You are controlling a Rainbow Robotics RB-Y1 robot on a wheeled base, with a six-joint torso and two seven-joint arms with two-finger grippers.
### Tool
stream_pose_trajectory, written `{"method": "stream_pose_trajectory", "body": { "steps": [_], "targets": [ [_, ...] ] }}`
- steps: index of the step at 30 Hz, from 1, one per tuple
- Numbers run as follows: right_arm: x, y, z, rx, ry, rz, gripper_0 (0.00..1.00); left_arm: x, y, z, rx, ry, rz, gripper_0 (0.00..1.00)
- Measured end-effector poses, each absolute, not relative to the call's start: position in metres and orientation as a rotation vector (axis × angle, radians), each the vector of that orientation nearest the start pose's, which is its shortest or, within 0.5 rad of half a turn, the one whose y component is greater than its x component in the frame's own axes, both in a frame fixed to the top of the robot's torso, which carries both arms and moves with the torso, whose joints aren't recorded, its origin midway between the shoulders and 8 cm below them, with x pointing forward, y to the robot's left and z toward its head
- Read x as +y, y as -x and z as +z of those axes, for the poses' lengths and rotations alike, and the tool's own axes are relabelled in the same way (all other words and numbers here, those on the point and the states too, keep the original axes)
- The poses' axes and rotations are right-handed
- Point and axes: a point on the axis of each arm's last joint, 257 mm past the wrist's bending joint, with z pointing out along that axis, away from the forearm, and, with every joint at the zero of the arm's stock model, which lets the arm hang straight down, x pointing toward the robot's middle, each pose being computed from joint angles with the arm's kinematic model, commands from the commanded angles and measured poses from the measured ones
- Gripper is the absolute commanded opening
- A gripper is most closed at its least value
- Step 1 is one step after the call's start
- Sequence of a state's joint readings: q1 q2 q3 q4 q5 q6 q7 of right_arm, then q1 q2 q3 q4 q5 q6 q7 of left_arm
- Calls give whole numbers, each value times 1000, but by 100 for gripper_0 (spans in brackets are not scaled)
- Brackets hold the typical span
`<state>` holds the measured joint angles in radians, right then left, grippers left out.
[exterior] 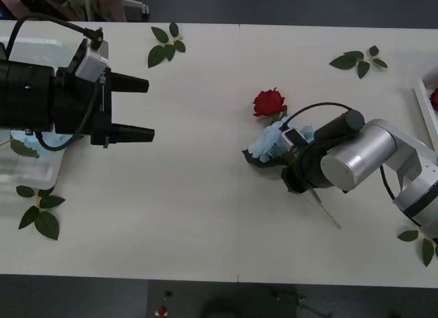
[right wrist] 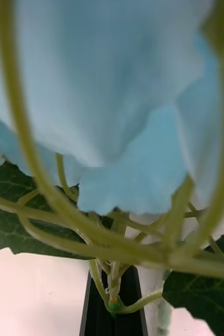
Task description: Put the red flowers into the right box and the blue flowers into the left box
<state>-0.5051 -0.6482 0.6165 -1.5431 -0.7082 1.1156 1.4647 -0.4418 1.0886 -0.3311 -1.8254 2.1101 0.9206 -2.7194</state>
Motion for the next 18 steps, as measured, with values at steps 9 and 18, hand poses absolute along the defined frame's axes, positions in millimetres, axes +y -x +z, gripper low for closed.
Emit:
{"method": "stream_pose_trajectory", "body": {
  "steps": [9, 18],
  "targets": [
    [-147, -476, -263, 2442, 670, 432, 0, 117, -404, -89, 1524, -1317, -729, 100],
    [-85, -503, -96, 2117, 461, 939, 0, 119, -407, -87, 1535, -1283, -756, 100]
  ]
}}
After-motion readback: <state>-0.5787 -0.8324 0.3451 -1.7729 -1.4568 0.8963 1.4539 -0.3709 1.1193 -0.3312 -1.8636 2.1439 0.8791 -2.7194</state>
